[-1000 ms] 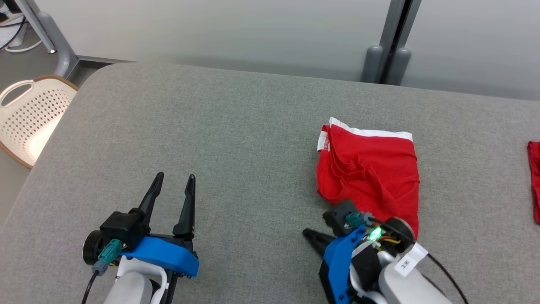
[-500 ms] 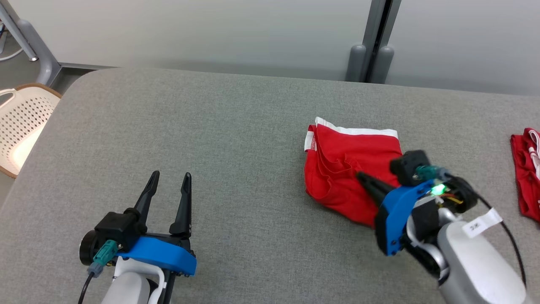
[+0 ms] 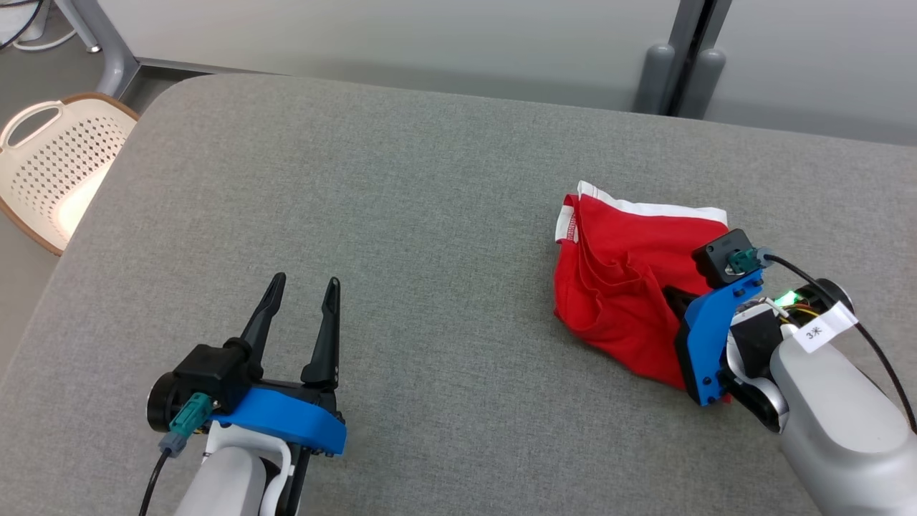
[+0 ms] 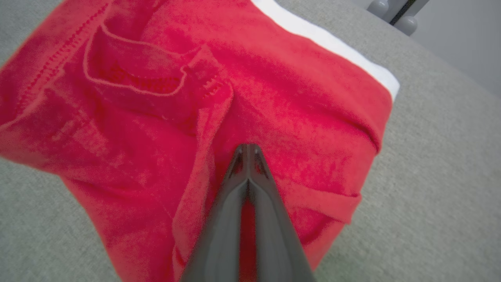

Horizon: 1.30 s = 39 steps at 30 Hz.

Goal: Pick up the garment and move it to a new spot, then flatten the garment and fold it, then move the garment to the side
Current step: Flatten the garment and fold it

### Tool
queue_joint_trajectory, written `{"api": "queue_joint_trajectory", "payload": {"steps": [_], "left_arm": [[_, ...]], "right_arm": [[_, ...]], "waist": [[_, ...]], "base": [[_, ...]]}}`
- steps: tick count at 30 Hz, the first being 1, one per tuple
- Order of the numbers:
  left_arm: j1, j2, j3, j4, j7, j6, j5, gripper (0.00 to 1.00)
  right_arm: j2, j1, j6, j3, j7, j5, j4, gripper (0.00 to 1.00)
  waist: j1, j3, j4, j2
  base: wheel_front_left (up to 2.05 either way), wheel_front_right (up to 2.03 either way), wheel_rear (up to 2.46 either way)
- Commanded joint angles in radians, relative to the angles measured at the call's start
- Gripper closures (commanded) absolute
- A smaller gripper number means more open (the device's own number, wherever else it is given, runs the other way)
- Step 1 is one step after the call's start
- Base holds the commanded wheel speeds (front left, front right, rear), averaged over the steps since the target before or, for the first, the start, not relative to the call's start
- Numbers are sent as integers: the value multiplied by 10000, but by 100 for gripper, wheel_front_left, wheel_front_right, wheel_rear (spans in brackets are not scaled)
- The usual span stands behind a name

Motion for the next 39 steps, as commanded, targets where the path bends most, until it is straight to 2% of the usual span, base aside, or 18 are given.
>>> {"api": "queue_joint_trajectory", "payload": {"steps": [1,6,9,17,26,29,33,36,39], "left_arm": [[-167,6,8,-37,-41,7,7,0],[-79,15,53,-49,-41,0,-10,0],[-56,-6,79,-41,-41,-3,-4,0],[79,-4,191,-23,-41,-6,28,0],[231,39,307,-3,-41,-10,33,0],[285,65,356,-13,-41,-11,36,0],[366,82,415,-31,-41,-11,48,0],[467,87,471,-53,-41,-10,62,0],[567,96,548,-86,-41,16,62,0]], "right_arm": [[-120,-235,2,372,-153,243,240,100],[-161,-412,2,1485,-599,1251,536,100],[-163,-460,4,2276,-860,1929,284,100],[-451,-258,4,4460,-934,3402,-1251,100],[-195,306,2,6074,-792,4537,-3022,100],[-292,457,2,6049,-972,4721,-3468,100],[-360,666,2,5491,-1455,4613,-3657,100],[-343,1010,2,4351,-2192,4217,-3553,100],[-128,1572,4,2774,-3017,3613,-3429,100]], "waist": [[-1,79,105,0],[-1,93,145,0],[-1,56,103,0],[-1,-181,-205,0],[-1,-436,-447,0],[-1,-517,-523,0],[-1,-621,-597,0],[-1,-737,-656,0],[-1,-845,-726,0]], "base": [[0,0,0],[0,0,0],[0,0,0],[0,0,0],[0,0,0],[0,0,0],[0,0,0],[0,0,0],[0,0,0]]}}
